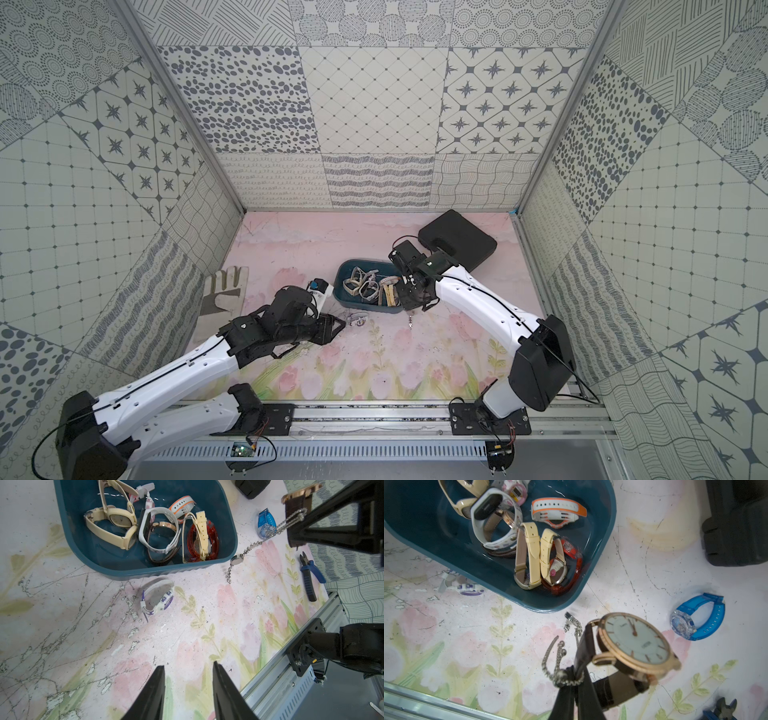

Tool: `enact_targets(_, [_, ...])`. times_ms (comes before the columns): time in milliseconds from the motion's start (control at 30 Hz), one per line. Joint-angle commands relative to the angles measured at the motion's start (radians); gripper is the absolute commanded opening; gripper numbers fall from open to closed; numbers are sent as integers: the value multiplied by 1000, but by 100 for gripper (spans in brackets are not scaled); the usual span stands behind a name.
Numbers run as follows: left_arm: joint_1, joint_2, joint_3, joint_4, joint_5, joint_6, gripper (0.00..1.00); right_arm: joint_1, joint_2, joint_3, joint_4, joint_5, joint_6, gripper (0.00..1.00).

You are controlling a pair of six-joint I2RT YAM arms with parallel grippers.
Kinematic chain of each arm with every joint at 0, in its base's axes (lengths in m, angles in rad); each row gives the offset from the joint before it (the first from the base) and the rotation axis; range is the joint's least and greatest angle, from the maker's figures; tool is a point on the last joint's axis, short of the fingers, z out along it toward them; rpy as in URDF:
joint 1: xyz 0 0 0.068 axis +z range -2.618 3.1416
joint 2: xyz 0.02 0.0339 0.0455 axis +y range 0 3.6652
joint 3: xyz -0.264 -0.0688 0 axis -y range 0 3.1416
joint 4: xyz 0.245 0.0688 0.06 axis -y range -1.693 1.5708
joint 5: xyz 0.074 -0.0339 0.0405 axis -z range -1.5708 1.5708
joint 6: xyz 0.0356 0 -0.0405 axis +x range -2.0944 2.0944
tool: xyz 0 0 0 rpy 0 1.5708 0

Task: Put the watch into the storage box
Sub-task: Place the watch at the center of the board.

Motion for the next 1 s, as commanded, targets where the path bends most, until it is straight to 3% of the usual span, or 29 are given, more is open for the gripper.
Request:
enact_targets(0, [-2,1,-2,0,-6,2,43,-22,-44,-82,-17,-4,7,0])
enact_targets(300, [-2,16,-4,8,0,2,43,-35,41,-316,211,-109,58,0])
enact_targets(533, [-1,13,-7,4,0,1,42,-35,115,-344,259,-105,59,0])
enact_targets(600, [-2,13,-10,7,-1,0,43,-34,118,-347,261,-103,58,10])
enact_targets(733, [-2,16,-10,9,-1,2,43,-34,108,-357,248,-103,50,42])
enact_targets(800, [-2,16,-10,10,0,2,43,-35,80,-358,233,-95,53,47])
enact_targets(967, [-1,18,-12,11,1,2,43,-31,-23,-375,202,-123,57,48])
